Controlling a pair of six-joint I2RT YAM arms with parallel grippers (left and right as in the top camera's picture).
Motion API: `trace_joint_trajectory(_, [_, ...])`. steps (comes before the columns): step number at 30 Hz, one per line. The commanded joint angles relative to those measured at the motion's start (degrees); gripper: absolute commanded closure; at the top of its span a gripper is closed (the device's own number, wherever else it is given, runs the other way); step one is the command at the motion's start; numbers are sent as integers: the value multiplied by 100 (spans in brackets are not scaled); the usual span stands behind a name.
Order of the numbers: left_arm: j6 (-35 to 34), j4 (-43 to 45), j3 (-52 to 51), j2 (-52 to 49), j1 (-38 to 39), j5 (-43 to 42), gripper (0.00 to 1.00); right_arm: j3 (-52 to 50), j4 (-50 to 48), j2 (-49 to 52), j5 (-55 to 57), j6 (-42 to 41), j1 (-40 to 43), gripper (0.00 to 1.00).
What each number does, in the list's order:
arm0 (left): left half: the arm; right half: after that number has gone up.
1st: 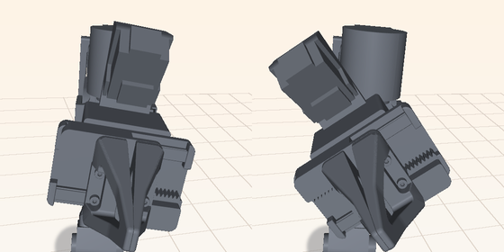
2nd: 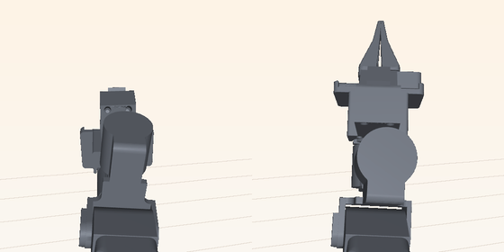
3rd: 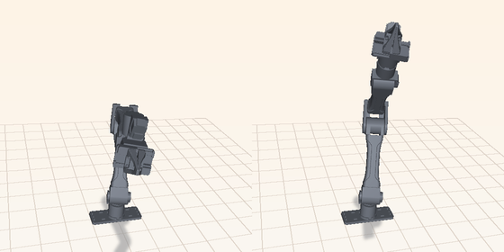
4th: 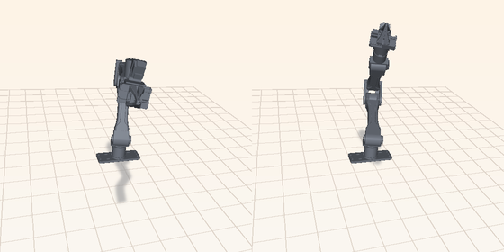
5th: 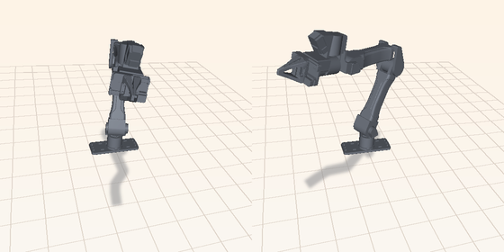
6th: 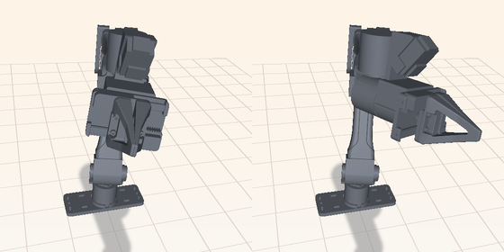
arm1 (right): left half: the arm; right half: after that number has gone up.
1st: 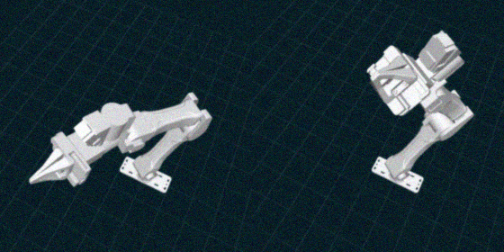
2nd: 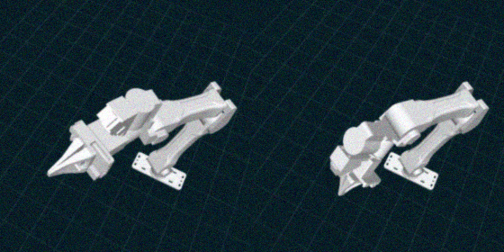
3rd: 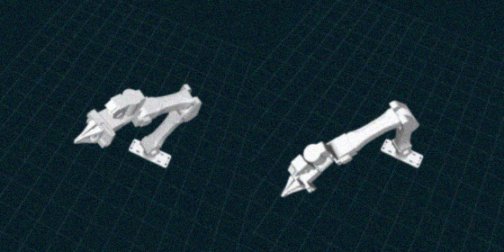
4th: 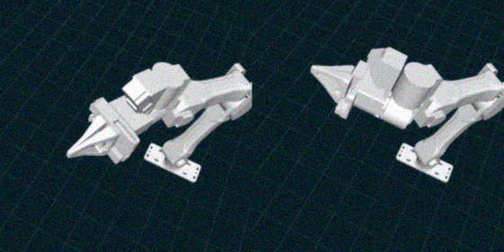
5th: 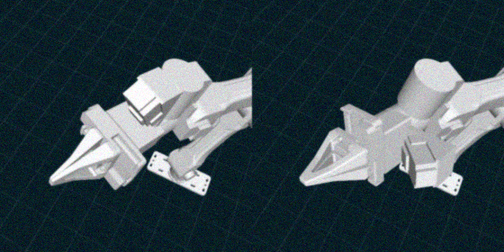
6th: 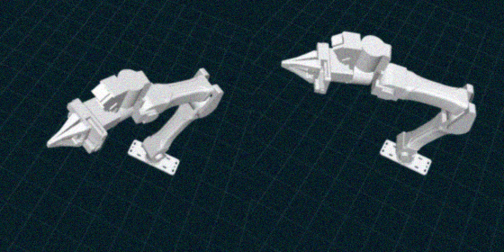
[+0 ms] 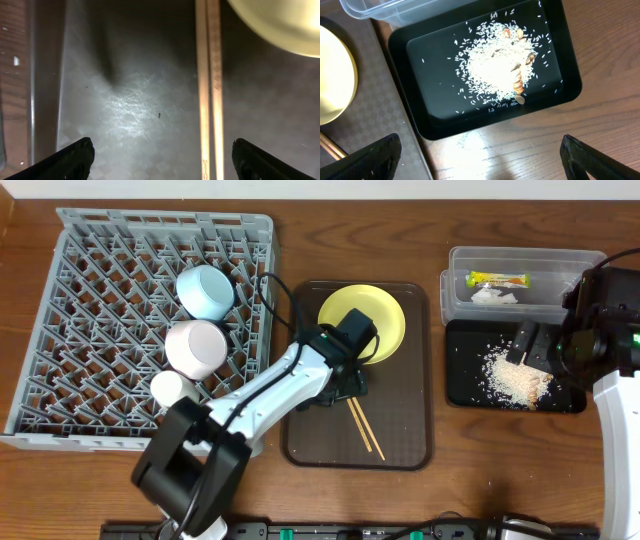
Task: Sort waste into correct bins and load items into the dishwasher
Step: 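Move the left gripper back to the chopsticks on the brown tray, then close the left gripper on one wooden chopstick and lift it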
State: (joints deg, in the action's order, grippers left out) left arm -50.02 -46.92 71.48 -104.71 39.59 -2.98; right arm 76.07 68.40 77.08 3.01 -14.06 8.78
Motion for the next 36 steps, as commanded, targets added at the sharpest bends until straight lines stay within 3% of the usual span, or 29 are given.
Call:
trace_joint_trajectory(1, [-109,-9,-76,-306,13,87,11,103,20,-20,-7,-4,44,1])
trace_joint_trajectory(14, [-83,-7,-76,-769,0,-125,11,103,22,-20,-4,-4,44,1])
trace_joint_trajectory(36, [146,125,-59,-236,-61,-372,11,103,20,-20,-7,-4,44,1])
